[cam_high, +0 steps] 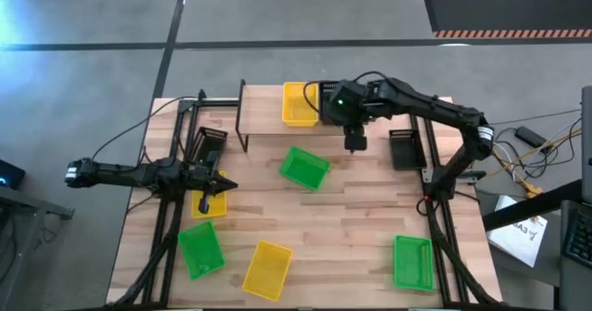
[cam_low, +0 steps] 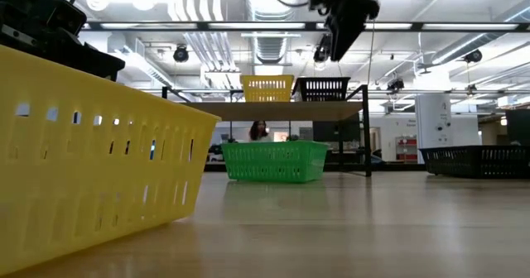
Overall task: Stack baskets on shelf by color
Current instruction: Put the top green bin on the shelf
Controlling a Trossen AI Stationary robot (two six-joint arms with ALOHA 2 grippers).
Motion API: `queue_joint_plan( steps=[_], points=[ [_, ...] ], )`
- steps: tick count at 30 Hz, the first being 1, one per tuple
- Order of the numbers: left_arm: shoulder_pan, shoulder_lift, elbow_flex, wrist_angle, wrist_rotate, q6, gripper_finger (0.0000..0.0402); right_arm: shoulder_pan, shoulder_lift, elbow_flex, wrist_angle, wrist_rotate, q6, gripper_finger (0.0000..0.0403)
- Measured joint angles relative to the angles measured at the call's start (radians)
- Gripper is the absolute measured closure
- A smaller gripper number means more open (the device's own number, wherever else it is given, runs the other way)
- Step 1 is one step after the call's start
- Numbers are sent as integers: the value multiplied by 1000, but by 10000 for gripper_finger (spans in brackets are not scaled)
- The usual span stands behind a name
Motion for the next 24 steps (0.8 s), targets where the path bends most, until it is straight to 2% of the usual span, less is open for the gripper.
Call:
queue_joint_plan(
  steps=[4, 8, 14, 21, 24],
  points=[
    [0, 0, 0, 0, 0, 0, 402, 90, -46, -19, 3, -138, 13, 250],
    [0, 0, 0, 0, 0, 0, 402, 208, -58, -99, 31, -200, 26, 250],
    [0, 0, 0, 0, 0, 0, 402, 330, -56, -316, 222, -204, -4, 248],
    [0, 2, 0, 0, 0, 0, 402, 337, -49, -506, 552, -154, -99, 248],
    [0, 2, 0, 0, 0, 0, 402, 328, -50, -559, 643, -120, -207, 248]
  ],
)
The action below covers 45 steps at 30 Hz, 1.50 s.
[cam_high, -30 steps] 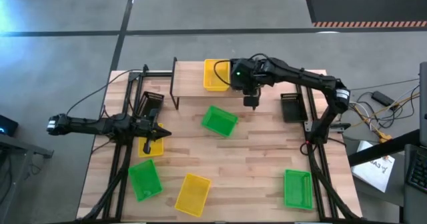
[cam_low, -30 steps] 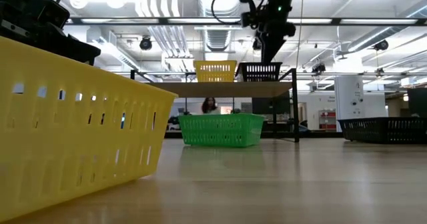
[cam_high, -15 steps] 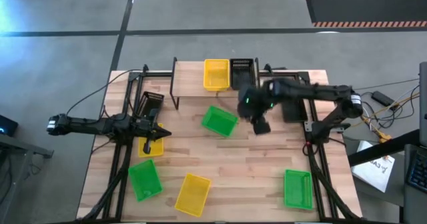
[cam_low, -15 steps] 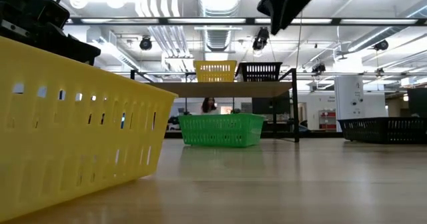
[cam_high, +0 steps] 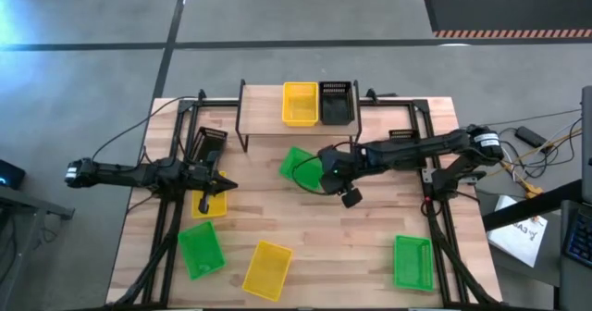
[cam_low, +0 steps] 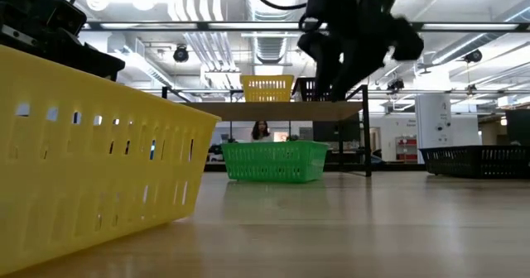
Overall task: Stack baskets on shelf by color
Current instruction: Put the top green bin on the shelf
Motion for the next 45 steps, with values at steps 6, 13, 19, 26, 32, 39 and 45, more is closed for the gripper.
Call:
queue_joint_plan(
  steps=[6, 13, 19, 26, 32, 39, 45],
  points=[
    [0, -1, 0, 78, 0, -20, 402, -48, 16, -82, 94, 4, -89, 251],
    [0, -2, 0, 233, 0, -235, 402, -77, 127, -106, 192, -4, -170, 273],
    [0, -2, 0, 253, 0, -239, 402, -80, 257, -17, 191, -4, -186, 312],
    [0, -2, 0, 354, 0, -247, 402, -50, 317, 221, -4, -107, -42, 389],
    [0, 17, 0, 530, -52, -344, 402, 7, 314, 421, -79, -178, 26, 394],
    [-1, 154, 124, 505, -45, -370, 402, 54, 313, 587, -181, -234, -2, 394],
    [-1, 398, 462, 184, 50, -230, 402, 56, 313, 615, -233, -229, -8, 394]
  ],
)
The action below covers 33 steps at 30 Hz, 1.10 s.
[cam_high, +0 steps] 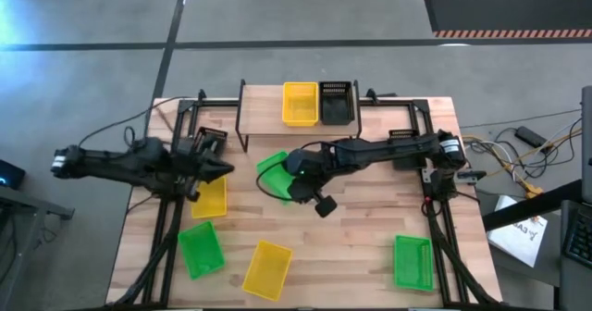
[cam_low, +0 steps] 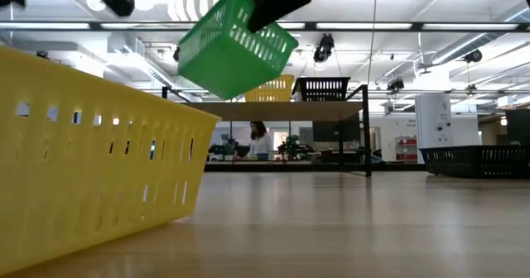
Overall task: Stack baskets on shelf by color
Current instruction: Put the top green bin on the shelf
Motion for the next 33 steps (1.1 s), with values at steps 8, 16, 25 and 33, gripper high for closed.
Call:
queue_joint_plan(
  steps=[8, 16, 25, 33],
  points=[
    [0, 392, 447, -617, 83, 261, 389, 1, 0, -31, -20, 36, -19, 394],
    [1, 653, 633, -758, 83, 483, 280, 11, 0, -13, -24, 52, -69, 394],
    [1, 757, 670, -780, 49, 521, 224, 26, 0, -5, -69, 52, -97, 394],
    [1, 793, 655, -804, 39, 517, 251, 34, -5, -5, -75, 53, -117, 394]
  ],
)
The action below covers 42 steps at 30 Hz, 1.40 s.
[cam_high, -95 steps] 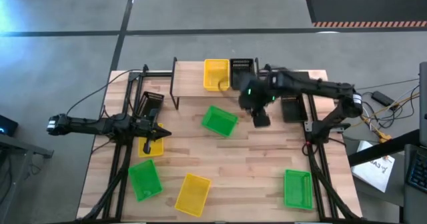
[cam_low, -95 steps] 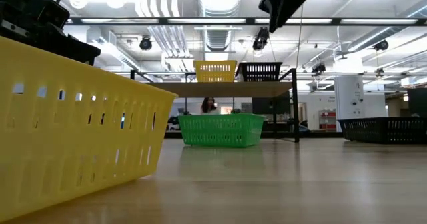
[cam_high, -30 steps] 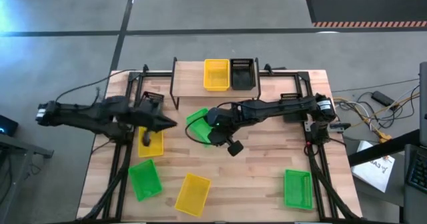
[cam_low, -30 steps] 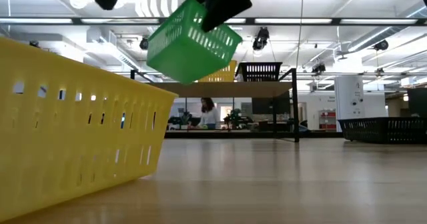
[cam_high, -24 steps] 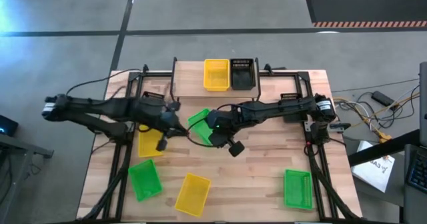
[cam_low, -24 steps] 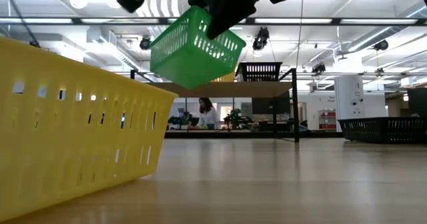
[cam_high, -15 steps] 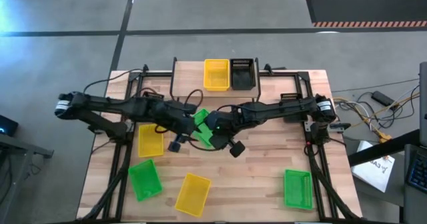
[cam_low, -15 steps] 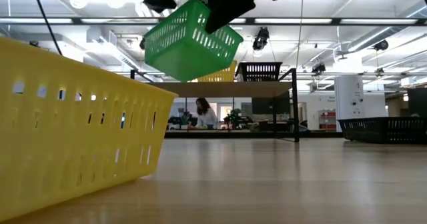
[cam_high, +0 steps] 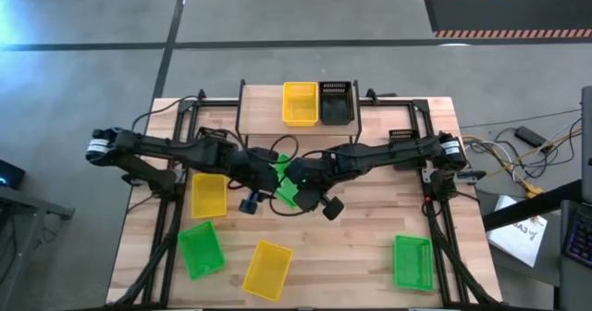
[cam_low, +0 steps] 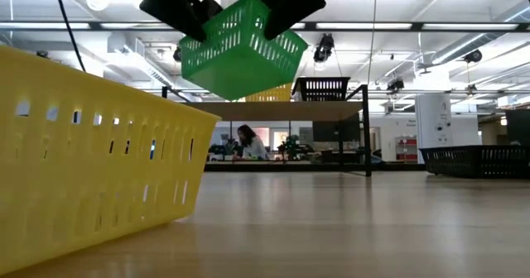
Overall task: Stack baskets on shelf by color
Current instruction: Put the top green bin on the shelf
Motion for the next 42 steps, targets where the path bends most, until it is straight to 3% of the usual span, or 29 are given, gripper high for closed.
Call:
queue_joint_plan(
  steps=[7, 11, 16, 19, 22, 25, 29, 36, 39, 42],
  points=[
    [0, -2, -2, -1, 0, -26, 337, 4, 0, 0, 2, 53, 33, 388],
    [-3, -10, -2, -3, 36, -29, 391, 7, -2, 8, 12, 60, -11, 355],
    [-23, -15, -2, -4, 68, -119, 398, 9, -10, 103, -1, 78, 91, 292],
    [-43, -22, -2, -5, 67, -257, 400, 9, -16, 194, -57, 134, 219, 268],
    [-60, -42, -1, -3, 35, -447, 401, 9, -25, 270, -104, 229, 394, 262],
    [-80, -79, 18, -9, -69, -601, 401, 9, -61, 279, -146, 290, 505, 269],
    [-90, -130, 85, -20, -234, -731, 401, 9, -143, 180, -193, 392, 612, 292],
    [-5, -111, 313, -214, -585, -891, 402, 20, -326, -135, -138, 446, 839, 340],
    [105, -60, 400, -266, -605, -896, 402, 39, -397, -257, -72, 446, 921, 354],
    [248, 8, 470, -326, -563, -918, 401, 58, -463, -357, -15, 446, 991, 364]
  ],
)
